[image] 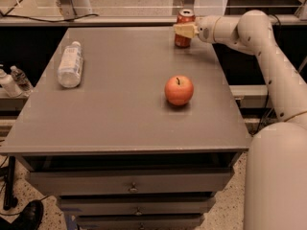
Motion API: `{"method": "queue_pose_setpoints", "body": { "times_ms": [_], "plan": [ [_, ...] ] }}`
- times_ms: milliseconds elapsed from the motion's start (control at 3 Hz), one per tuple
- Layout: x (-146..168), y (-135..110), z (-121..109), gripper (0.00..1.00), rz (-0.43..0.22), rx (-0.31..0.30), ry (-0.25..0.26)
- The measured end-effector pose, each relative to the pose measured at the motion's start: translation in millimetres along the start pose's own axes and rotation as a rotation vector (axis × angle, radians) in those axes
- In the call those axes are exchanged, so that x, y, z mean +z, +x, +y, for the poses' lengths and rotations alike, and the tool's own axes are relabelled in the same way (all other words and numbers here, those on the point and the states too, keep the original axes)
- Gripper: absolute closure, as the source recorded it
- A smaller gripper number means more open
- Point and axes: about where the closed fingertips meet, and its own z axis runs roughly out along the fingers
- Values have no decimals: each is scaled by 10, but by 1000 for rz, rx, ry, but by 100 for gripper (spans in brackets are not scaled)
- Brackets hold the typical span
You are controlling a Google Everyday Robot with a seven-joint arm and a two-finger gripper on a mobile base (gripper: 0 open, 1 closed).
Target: Move coke can near blue plastic bottle
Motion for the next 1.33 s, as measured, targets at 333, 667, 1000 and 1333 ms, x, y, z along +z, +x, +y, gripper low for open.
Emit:
{"method": "queue_pose_setpoints", "body": {
  "times_ms": [333,667,1000,1333],
  "plan": [
    [-187,-119,103,87,17,-34,-27],
    [-336,-440,340,100,-22,-86,-80],
    [-416,-811,674,100,-82,-130,-159],
    [-450,-1098,1076,100,-121,-143,-255]
  ]
}}
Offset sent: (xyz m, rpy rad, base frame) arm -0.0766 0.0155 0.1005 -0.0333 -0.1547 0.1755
